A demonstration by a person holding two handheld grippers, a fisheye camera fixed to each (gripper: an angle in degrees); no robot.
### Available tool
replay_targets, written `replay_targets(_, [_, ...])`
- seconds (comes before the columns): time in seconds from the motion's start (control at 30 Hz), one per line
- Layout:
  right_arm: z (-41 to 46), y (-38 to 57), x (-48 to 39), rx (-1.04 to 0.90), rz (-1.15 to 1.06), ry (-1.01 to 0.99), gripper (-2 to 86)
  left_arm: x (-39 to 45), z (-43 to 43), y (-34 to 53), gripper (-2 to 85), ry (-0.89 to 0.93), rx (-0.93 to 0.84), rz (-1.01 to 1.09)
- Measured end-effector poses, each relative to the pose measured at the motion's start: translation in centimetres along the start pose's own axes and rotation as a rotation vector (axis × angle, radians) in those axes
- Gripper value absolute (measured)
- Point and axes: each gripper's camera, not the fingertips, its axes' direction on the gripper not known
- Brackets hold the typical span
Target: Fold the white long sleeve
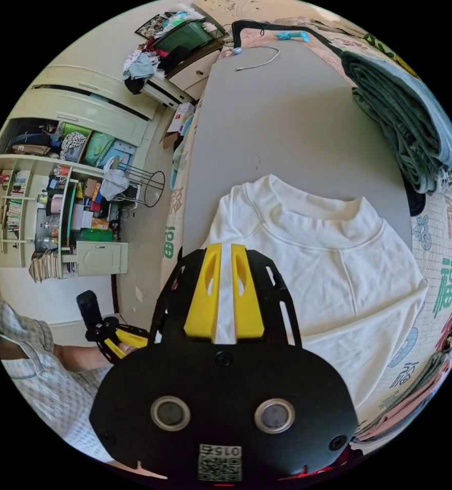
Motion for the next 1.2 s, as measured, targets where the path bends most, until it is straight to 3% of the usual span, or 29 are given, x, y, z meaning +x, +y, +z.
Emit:
replay_targets(0.03, [0.2,0.0,-0.1,-0.004,-0.008,-0.004,4.9,-3.6,-1.5,0.5,12.4,0.325,0.185,-0.153])
replay_targets(0.07, [0.3,0.0,-0.2,-0.004,-0.011,-0.004,5.0,-6.1,-2.5,1.2,12.0,0.528,0.338,-0.207])
replay_targets(0.13, [0.7,-0.1,-0.3,-0.007,-0.016,0.003,5.2,-7.5,-3.6,1.9,11.7,0.604,0.435,-0.211])
replay_targets(0.23, [1.3,-0.5,0.0,-0.031,-0.008,0.018,5.6,-7.8,-4.1,2.3,11.6,0.630,0.390,-0.151])
replay_targets(0.3, [1.4,-0.6,0.1,-0.035,-0.011,0.027,5.8,-7.6,-4.7,2.3,11.5,0.405,0.305,-0.176])
replay_targets(0.37, [1.4,-0.7,-0.1,-0.032,-0.020,0.045,5.9,-6.0,-5.8,1.7,11.3,0.011,0.219,-0.146])
replay_targets(0.47, [1.6,-1.1,-0.1,-0.038,-0.028,0.068,6.3,-5.6,-5.5,0.4,11.5,-0.317,0.135,-0.200])
replay_targets(0.57, [2.2,-1.7,-0.3,-0.058,-0.037,0.070,6.8,-5.0,-3.4,-1.4,11.6,-0.534,0.074,-0.166])
replay_targets(0.7, [3.6,-2.9,-0.8,-0.123,-0.058,0.113,8.0,-5.4,-1.9,-2.9,11.7,-0.577,0.173,-0.249])
replay_targets(0.87, [5.2,-5.2,-0.9,-0.206,-0.063,0.070,5.3,-8.3,-2.9,-2.5,7.6,-0.480,0.311,-0.393])
replay_targets(1.03, [2.3,-6.9,-1.9,-0.144,-0.074,0.161,0.4,-8.4,-3.5,-2.7,1.9,-0.519,0.310,-0.347])
replay_targets(1.13, [2.6,-7.3,-1.0,-0.218,-0.041,0.285,0.4,-9.6,-3.0,-3.3,1.8,-0.538,0.289,-0.360])
replay_targets(1.2, [1.8,-7.6,-0.6,-0.199,-0.032,0.243,1.0,-10.5,-3.0,-3.7,2.8,-0.501,0.283,-0.372])
